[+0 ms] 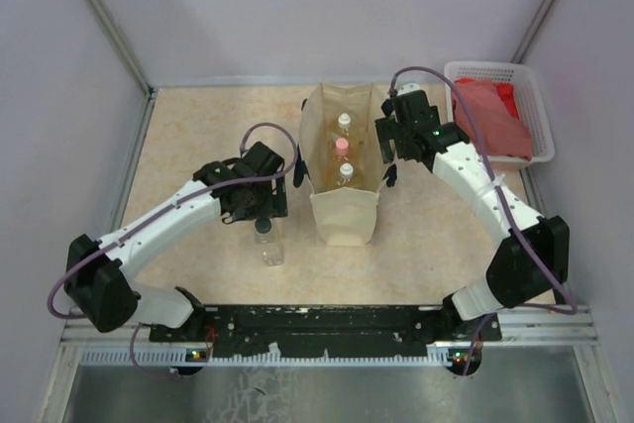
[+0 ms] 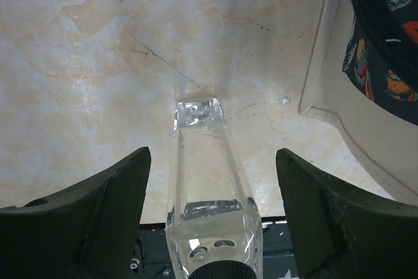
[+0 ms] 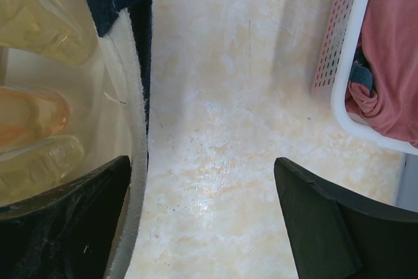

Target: Place the personal care products into the canvas bag

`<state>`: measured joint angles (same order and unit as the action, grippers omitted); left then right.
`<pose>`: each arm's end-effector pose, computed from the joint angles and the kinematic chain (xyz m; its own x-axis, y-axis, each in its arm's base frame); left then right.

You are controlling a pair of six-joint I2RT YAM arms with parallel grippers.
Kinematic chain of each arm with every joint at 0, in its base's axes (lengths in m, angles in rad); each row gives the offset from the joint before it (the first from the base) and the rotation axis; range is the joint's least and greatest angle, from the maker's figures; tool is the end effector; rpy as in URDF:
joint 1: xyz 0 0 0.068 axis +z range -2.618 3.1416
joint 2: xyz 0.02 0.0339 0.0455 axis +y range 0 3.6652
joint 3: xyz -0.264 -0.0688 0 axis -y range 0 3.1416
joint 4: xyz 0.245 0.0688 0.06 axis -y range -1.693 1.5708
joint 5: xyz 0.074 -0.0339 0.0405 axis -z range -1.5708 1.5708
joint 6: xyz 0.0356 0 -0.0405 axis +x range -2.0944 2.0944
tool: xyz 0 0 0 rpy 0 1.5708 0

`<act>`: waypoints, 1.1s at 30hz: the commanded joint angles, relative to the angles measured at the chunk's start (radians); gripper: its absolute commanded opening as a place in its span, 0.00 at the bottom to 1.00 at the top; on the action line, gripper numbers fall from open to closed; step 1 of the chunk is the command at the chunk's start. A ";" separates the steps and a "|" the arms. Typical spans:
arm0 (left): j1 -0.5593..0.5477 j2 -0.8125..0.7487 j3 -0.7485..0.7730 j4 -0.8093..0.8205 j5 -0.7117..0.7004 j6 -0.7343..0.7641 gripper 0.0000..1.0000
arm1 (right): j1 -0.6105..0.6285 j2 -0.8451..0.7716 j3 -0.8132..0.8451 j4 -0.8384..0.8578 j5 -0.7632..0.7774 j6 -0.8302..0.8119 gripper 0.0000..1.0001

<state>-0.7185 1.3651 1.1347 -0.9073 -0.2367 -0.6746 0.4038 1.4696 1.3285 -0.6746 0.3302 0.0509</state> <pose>0.2041 -0.1674 0.2758 -0.8870 -0.0309 -0.4607 0.0151 0.9953 -0.0959 0.2971 0.1144 0.3227 -0.6773 -0.2371 -0.6965 -0.1331 0.9705 -0.2009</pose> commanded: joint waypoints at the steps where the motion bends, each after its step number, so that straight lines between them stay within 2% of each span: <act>1: 0.004 -0.005 0.031 0.021 0.002 0.021 0.83 | -0.013 -0.059 -0.004 0.007 0.014 -0.030 0.91; 7: -0.005 -0.002 0.011 -0.019 0.111 -0.031 0.84 | -0.017 -0.062 -0.010 0.013 0.015 -0.033 0.91; 18: -0.016 -0.100 -0.146 -0.002 0.168 -0.104 0.84 | -0.019 -0.042 -0.015 0.017 0.016 -0.023 0.91; 21: -0.016 -0.083 -0.155 0.019 0.176 -0.089 0.80 | -0.019 -0.034 -0.005 0.014 0.016 -0.019 0.91; 22: -0.016 -0.075 -0.152 0.024 0.175 -0.081 0.73 | -0.019 -0.033 -0.002 0.013 0.015 -0.019 0.91; 27: -0.016 -0.036 -0.138 0.060 0.176 -0.036 0.25 | -0.018 -0.034 0.000 0.007 0.023 -0.012 0.91; 30: -0.016 -0.025 -0.128 0.075 0.180 -0.015 0.03 | -0.019 -0.034 -0.003 0.004 0.027 -0.009 0.91; 33: -0.016 -0.029 -0.095 0.068 0.155 0.011 0.00 | -0.019 -0.034 -0.007 0.005 0.027 -0.002 0.91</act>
<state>-0.7315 1.3025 1.0245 -0.8932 -0.0742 -0.7059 0.3931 1.4536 1.3098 -0.6708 0.3325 0.0475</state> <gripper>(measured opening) 0.581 0.910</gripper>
